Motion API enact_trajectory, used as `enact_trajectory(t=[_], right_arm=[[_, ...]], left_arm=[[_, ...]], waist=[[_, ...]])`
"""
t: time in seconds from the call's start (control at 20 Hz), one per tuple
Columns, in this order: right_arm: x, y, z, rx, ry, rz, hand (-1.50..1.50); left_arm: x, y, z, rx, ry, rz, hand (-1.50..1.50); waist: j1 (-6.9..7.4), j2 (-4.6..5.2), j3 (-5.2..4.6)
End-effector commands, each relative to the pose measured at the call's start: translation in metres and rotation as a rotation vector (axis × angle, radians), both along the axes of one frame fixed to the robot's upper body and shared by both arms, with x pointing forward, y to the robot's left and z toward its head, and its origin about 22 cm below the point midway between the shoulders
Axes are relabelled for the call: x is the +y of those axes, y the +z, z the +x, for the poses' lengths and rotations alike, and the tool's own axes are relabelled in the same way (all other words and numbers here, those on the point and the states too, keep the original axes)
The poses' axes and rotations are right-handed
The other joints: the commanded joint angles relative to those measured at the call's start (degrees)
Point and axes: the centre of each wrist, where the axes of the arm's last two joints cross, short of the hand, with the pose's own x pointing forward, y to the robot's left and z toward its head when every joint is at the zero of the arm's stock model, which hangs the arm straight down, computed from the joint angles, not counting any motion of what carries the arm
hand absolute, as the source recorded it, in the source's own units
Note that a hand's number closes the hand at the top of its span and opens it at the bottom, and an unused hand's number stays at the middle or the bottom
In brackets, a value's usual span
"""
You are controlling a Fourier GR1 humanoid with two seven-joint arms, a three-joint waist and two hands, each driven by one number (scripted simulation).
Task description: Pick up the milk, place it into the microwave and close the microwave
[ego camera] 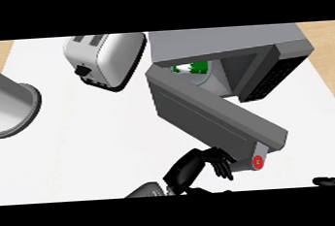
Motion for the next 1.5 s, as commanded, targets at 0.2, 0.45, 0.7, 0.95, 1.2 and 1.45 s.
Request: enact_trajectory(t=[0.2,0.45,0.7,0.95,1.2,1.45], right_arm=[[0.002,0.022,0.014,-0.053,0.133,0.015,-1.50],[0.009,0.039,0.031,-0.063,0.188,-0.009,-1.50],[0.012,0.055,0.046,-0.094,0.239,-0.019,-1.50],[0.013,0.067,0.056,-0.119,0.260,-0.011,-1.50],[0.022,0.077,0.069,-0.144,0.315,0.011,-1.50],[0.024,0.091,0.080,-0.162,0.361,0.011,-1.50]], left_arm=[[-0.019,0.027,0.024,-0.035,0.067,-0.044,1.50],[-0.028,0.055,0.051,-0.154,0.117,-0.081,1.50],[-0.032,0.072,0.072,-0.158,0.168,-0.071,1.50],[-0.036,0.085,0.088,-0.174,0.214,-0.052,1.50],[-0.040,0.099,0.101,-0.190,0.252,-0.036,1.50],[-0.041,0.109,0.113,-0.197,0.294,-0.034,1.50]], waist=[[-4.19,0.65,-0.06],[-6.94,1.03,-0.23],[-8.81,1.77,-0.12],[-11.45,2.36,-0.07],[-12.69,2.97,0.06],[-14.43,3.70,0.14]])
